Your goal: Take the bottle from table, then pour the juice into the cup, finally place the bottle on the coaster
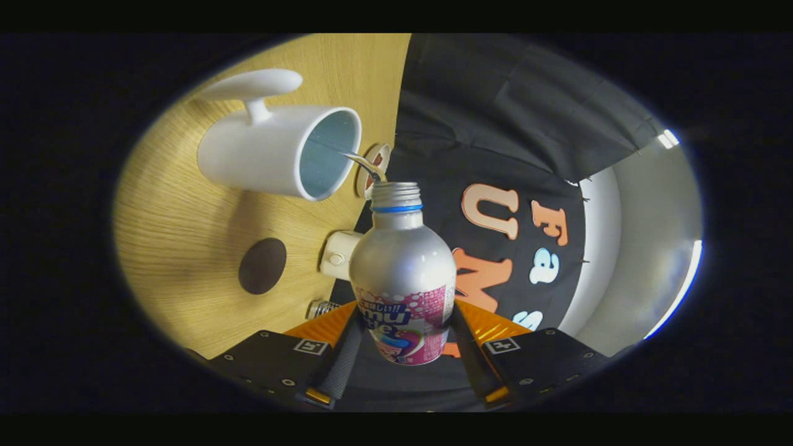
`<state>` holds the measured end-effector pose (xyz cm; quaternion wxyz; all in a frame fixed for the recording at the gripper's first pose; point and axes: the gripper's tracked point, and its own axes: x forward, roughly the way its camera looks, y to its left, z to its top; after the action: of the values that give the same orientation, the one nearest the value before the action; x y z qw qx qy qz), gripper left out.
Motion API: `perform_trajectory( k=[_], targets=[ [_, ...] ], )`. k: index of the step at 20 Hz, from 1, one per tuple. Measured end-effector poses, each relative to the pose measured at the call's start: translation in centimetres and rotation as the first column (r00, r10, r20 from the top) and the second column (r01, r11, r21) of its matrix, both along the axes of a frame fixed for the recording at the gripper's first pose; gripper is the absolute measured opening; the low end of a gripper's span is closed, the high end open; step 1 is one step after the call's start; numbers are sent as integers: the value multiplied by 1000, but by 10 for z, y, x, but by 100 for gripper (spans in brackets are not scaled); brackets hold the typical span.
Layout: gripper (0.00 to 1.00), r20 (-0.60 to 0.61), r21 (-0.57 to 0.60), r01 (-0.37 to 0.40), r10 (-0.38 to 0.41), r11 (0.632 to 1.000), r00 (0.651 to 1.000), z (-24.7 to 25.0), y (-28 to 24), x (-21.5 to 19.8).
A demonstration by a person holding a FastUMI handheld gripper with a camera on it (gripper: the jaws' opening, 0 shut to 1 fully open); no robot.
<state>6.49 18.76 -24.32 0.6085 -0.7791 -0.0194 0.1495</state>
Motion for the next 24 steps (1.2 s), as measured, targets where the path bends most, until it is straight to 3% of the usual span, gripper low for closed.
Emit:
perform_trajectory(
  k=[24],
  targets=[
    [76, 94, -93, -62, 71, 994, 993, 27, 6, 5]
  ],
)
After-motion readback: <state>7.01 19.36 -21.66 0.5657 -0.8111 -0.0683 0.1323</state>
